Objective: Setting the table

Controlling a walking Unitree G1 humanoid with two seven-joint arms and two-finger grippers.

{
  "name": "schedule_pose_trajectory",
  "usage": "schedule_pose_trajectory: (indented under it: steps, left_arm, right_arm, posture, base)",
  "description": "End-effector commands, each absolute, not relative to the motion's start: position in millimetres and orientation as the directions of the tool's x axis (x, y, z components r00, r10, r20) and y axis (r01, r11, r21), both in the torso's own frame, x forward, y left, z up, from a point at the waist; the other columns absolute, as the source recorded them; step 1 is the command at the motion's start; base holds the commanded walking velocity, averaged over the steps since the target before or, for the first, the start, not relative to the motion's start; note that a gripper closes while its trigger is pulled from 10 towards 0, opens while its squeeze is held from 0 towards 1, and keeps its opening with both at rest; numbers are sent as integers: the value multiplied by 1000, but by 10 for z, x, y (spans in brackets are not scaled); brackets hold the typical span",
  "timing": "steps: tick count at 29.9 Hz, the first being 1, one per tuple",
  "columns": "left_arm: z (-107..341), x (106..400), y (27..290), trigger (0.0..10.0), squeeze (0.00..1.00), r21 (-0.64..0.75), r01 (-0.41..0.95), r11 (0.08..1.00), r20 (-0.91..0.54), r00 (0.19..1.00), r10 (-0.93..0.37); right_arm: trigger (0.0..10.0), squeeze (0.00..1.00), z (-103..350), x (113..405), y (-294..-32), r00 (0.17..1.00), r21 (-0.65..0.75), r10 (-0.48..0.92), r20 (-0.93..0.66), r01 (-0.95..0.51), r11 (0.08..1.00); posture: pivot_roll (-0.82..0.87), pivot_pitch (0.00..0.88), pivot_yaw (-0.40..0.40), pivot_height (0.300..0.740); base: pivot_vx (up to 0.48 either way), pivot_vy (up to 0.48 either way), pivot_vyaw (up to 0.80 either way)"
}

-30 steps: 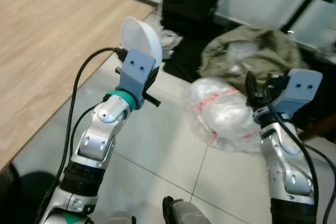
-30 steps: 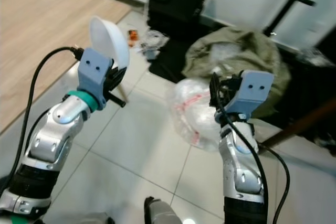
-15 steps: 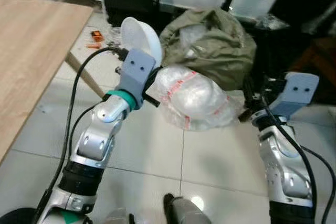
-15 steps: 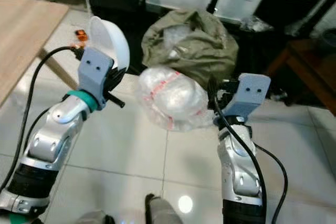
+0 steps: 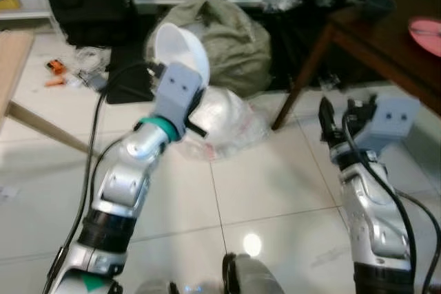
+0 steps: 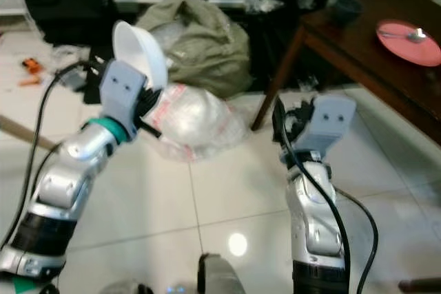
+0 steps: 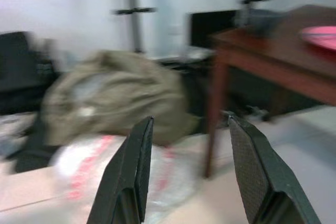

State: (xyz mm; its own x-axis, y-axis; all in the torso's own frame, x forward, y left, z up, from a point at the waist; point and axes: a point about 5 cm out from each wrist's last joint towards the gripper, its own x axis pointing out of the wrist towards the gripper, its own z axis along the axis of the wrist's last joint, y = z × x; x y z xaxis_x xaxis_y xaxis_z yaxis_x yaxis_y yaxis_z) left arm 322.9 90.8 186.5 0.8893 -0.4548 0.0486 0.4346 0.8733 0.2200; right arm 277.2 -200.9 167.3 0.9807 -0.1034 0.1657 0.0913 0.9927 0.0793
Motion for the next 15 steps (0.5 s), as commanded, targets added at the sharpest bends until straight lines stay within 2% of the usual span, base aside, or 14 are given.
schedule_pose_trajectory:
  steps: [1,15]
  left_arm:
    - [1870,3231,909,10000,0,234,435,870,53,888,-458]
    - [1899,3264,887,10000,0,233,441,867,64,882,-467]
  right_arm:
    - [10000,0,1670,2758,-2010,981,77,-106,165,94,993]
    - [10000,0,1679,2742,-2015,979,78,-115,168,103,992]
  posture:
    - [21,34,10,740]
    - [13,38,18,740]
  base:
    - [0,0,-800]
    - [0,0,-800]
